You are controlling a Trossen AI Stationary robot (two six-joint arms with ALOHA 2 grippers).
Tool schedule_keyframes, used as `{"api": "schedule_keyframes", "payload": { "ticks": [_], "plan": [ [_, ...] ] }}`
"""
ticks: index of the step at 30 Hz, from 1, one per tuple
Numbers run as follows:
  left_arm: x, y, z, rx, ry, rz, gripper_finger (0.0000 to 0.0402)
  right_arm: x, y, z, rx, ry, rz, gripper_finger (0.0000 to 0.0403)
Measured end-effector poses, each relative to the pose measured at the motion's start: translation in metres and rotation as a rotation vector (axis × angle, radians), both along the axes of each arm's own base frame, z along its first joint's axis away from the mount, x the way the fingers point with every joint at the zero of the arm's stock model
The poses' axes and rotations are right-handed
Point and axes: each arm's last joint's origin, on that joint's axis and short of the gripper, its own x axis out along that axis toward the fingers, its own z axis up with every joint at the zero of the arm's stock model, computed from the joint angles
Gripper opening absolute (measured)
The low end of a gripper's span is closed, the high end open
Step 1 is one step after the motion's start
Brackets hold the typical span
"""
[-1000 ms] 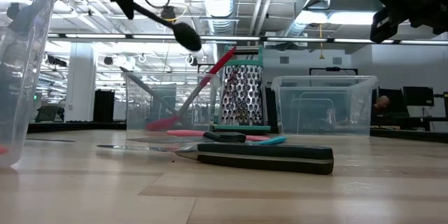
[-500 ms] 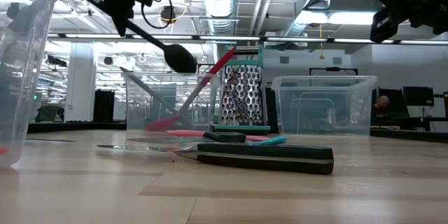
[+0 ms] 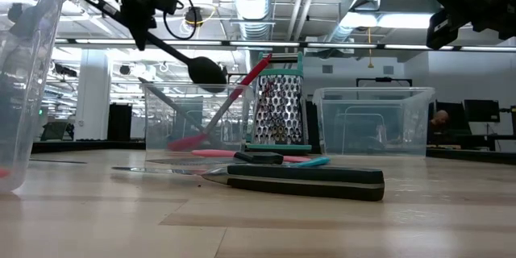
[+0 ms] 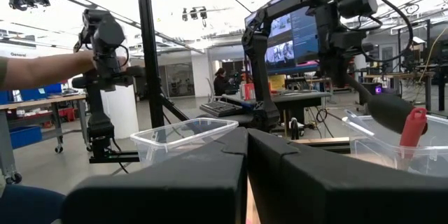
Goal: Pick & Place Kitchen Items
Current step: Put the black serving spoon from the bottom transparent bin to the top left transparent bin
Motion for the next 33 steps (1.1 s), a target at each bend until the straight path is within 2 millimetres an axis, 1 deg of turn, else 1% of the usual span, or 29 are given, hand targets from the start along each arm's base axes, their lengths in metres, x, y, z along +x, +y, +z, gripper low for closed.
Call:
{"api": "schedule_keyframes", "payload": {
  "ticks": [5, 11, 15, 24, 33],
  "plan": [
    [-0.004, 0.007, -0.001, 0.000, -0.006, -0.003, 0.0001, 0.000, 0.000, 0.000, 0.000, 0.000, 0.000, 0.0000],
    [0.007, 0.023, -0.018, -0.067, 0.020, 0.002, 0.0001, 0.000, 0.000, 0.000, 0.000, 0.000, 0.000, 0.0000],
    [0.016, 0.034, -0.029, -0.061, 0.036, 0.029, 0.0001, 0.000, 0.000, 0.000, 0.000, 0.000, 0.000, 0.0000],
    [0.025, 0.045, -0.044, -0.092, 0.071, 0.028, 0.0001, 0.000, 0.000, 0.000, 0.000, 0.000, 0.000, 0.0000],
    [0.030, 0.051, -0.053, -0.107, 0.084, 0.026, 0.0001, 0.000, 0.000, 0.000, 0.000, 0.000, 0.000, 0.0000]
  ]
}}
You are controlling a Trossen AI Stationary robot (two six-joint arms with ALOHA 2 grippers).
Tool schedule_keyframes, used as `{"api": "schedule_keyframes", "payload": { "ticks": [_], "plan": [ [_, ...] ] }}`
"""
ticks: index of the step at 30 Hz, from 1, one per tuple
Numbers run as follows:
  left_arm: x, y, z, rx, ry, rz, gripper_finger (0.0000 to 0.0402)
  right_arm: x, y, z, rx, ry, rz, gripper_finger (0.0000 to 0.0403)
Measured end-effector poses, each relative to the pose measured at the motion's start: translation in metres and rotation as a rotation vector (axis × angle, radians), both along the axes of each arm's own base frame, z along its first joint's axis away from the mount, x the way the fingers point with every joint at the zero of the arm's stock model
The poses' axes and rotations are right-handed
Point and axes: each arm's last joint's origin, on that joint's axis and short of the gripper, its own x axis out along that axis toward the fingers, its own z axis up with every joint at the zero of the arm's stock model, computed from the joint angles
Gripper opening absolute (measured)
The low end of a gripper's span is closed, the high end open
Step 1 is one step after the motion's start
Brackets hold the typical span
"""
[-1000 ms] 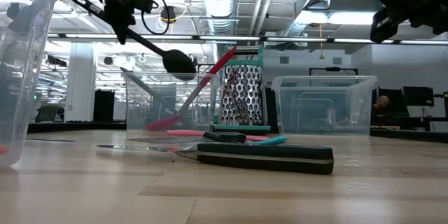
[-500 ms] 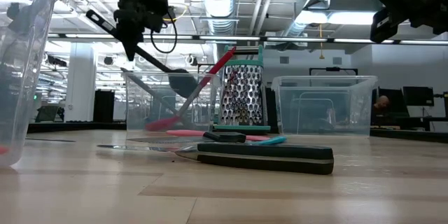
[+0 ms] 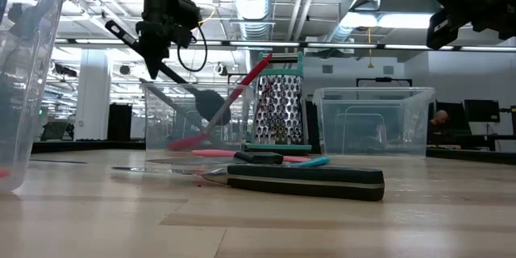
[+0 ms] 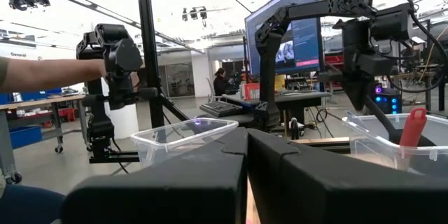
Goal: Pick & Place Kitchen Items
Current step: Put the black serving spoon from the bottom transparent bin to the top left transparent bin
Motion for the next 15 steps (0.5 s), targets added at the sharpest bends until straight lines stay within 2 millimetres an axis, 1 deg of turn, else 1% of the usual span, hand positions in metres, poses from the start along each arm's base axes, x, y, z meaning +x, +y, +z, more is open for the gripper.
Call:
{"api": "schedule_keyframes", "payload": {
  "ticks": [15],
  "plan": [
    [0.0058, 0.0068, 0.0005, 0.067, -0.057, -0.004, 0.0001, 0.0000, 0.0000, 0.0001, 0.000, 0.000, 0.000, 0.0000]
  ]
}}
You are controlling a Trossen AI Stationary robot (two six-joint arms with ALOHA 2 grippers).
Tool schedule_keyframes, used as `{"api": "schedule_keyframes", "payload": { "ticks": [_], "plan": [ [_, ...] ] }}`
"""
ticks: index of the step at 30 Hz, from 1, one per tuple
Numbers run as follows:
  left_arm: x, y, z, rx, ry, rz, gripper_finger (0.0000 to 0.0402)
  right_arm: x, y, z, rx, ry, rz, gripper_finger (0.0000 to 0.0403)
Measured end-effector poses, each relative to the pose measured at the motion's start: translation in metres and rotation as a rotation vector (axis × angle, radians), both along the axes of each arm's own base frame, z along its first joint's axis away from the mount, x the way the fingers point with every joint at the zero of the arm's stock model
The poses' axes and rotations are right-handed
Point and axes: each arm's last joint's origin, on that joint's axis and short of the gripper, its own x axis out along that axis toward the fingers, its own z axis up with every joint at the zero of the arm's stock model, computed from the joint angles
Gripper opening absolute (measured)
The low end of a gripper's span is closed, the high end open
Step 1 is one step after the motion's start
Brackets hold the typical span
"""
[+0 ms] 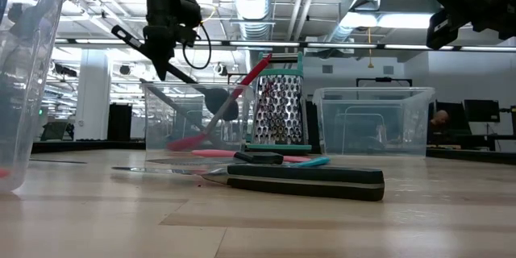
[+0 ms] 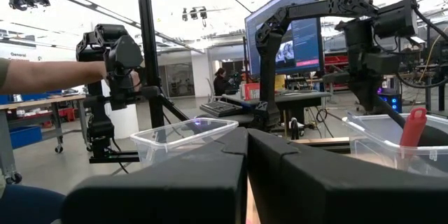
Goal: Pick & Place Kitchen Items
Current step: Put the black serving spoon from the bottom transparent bin to the top left transparent bin
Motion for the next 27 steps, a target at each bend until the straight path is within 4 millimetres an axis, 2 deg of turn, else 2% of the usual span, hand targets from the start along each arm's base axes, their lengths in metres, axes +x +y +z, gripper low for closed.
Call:
{"api": "schedule_keyframes", "payload": {
  "ticks": [12, 27],
  "plan": [
    [0.002, 0.002, -0.001, 0.003, -0.029, -0.002, 0.0001, 0.000, 0.000, 0.000, 0.000, 0.000, 0.000, 0.0000],
    [0.015, 0.017, -0.026, -0.041, 0.006, 0.022, 0.0001, 0.000, 0.000, 0.000, 0.000, 0.000, 0.000, 0.0000]
  ]
}}
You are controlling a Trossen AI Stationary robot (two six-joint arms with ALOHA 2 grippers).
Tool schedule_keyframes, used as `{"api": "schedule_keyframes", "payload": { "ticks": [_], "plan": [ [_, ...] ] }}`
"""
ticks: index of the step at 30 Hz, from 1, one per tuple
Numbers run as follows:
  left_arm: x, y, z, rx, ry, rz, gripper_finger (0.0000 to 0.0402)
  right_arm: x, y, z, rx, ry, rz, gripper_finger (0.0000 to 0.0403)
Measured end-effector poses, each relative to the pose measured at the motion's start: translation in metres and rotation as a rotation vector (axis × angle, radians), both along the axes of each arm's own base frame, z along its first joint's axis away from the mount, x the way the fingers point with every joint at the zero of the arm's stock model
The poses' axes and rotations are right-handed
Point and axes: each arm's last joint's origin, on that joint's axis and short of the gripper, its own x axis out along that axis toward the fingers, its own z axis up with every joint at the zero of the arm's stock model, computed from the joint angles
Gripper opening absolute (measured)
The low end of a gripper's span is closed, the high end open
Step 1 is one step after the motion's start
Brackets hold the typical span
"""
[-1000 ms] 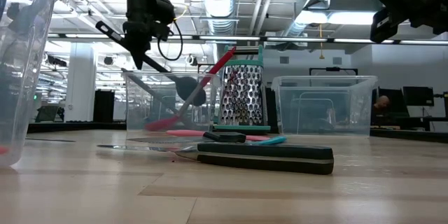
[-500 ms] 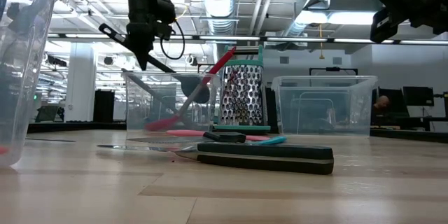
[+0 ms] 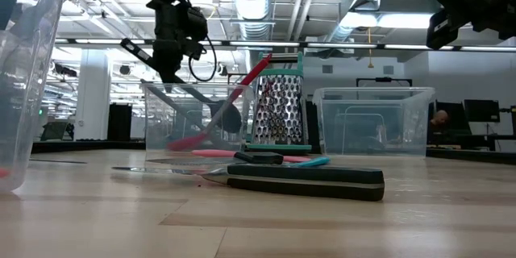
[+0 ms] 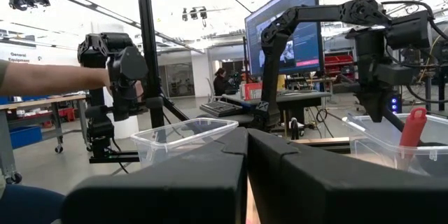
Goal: Pick & Place Kitchen Items
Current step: Put the black serving spoon from the bottom transparent bin to the top left transparent bin, then put the pink spatula into the bottom transparent bin
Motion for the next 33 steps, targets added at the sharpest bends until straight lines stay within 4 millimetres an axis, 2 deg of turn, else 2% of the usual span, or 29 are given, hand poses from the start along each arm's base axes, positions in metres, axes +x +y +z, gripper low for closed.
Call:
{"api": "schedule_keyframes", "payload": {
  "ticks": [17, 28, 33],
  "plan": [
    [0.002, 0.002, 0.000, 0.020, -0.021, 0.030, 0.0013, 0.000, 0.000, 0.000, 0.000, 0.000, 0.000, 0.0000],
    [0.003, 0.003, 0.001, 0.033, -0.034, 0.028, 0.0096, 0.000, 0.000, 0.000, 0.000, 0.000, 0.000, 0.0000],
    [-0.004, -0.005, 0.019, 0.082, -0.079, 0.012, 0.0143, 0.000, 0.000, 0.000, 0.000, 0.000, 0.000, 0.0000]
  ]
}}
